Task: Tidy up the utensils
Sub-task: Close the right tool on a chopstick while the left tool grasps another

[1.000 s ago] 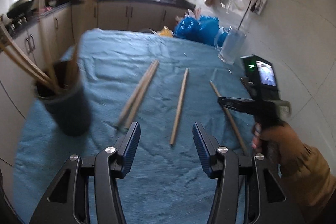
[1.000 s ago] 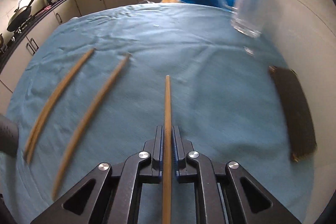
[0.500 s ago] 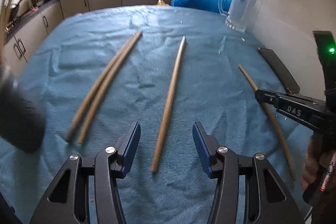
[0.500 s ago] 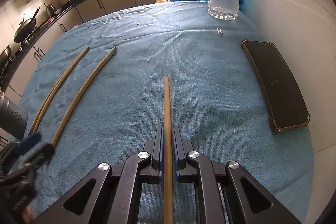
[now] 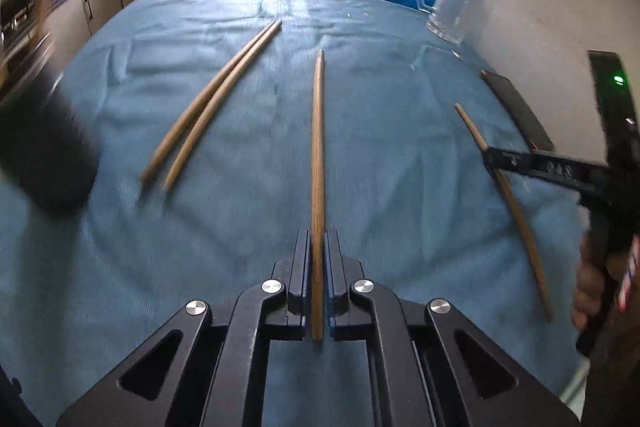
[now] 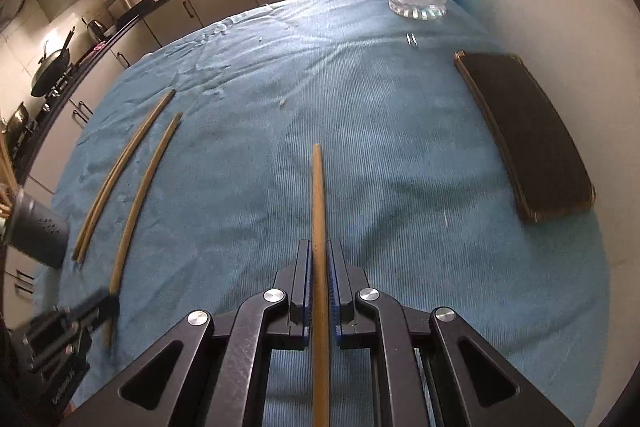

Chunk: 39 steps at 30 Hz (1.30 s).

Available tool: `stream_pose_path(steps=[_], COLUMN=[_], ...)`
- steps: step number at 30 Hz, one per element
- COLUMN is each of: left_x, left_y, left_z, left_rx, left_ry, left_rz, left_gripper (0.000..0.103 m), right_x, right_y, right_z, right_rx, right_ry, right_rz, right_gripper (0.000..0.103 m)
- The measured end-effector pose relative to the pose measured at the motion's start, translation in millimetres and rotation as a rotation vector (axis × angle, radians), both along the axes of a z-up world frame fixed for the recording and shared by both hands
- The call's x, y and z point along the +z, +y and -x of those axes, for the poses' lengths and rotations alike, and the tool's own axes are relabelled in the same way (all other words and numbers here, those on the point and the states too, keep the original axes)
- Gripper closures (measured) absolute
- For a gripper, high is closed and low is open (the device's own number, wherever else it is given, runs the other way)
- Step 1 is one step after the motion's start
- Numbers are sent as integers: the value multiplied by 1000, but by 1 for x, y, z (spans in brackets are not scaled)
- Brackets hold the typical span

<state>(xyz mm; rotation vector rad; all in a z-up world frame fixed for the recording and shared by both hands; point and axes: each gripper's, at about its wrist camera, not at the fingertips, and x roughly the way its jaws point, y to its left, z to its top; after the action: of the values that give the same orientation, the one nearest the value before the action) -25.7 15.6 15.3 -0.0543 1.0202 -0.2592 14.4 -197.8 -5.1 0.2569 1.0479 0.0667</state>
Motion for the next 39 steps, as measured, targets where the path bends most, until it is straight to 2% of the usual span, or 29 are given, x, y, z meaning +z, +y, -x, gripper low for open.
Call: stream_pose_path(steps=[4, 9, 13, 14, 17, 19, 24, 26, 30, 33, 39], left_x=[1, 4, 15, 21, 41, 55, 74, 73, 53, 36, 18], left_y=[16, 22, 29, 32, 41, 43, 25, 13, -3, -13, -21], left_z=[49, 78, 89, 93, 100, 100, 69, 45, -6, -40, -84], left_rx=[-29, -63, -64, -64, -53, -55, -57, -73, -39, 5, 47], left_ry=[24, 28, 57, 53, 25, -6, -70, -66, -22, -9, 41], left_rz=[0, -31, 23, 36, 72, 72, -18, -39, -48, -62, -56], left_gripper=[97, 97, 96, 93, 67, 66, 66, 66, 68, 79, 79], right_x=[-1, 0, 0, 0, 0, 0, 0, 1, 1, 2, 3], right_y=[-4, 0, 4, 4, 2, -1, 1, 3, 4, 3, 6], right_z=[33, 76, 92, 93, 91, 89, 70, 61, 39, 26, 12], right_rx=[-4, -6, -10, -7, -6, 3, 41, 47, 40, 41, 89], right_ry=[14, 20, 15, 15, 31, 43, 89, 106, 143, 162, 206], right_rz=[-49, -50, -36, -35, -60, -77, -52, -29, 7, 26, 79], right_gripper=[95, 95, 94, 94, 91, 89, 90, 90, 90, 90, 90])
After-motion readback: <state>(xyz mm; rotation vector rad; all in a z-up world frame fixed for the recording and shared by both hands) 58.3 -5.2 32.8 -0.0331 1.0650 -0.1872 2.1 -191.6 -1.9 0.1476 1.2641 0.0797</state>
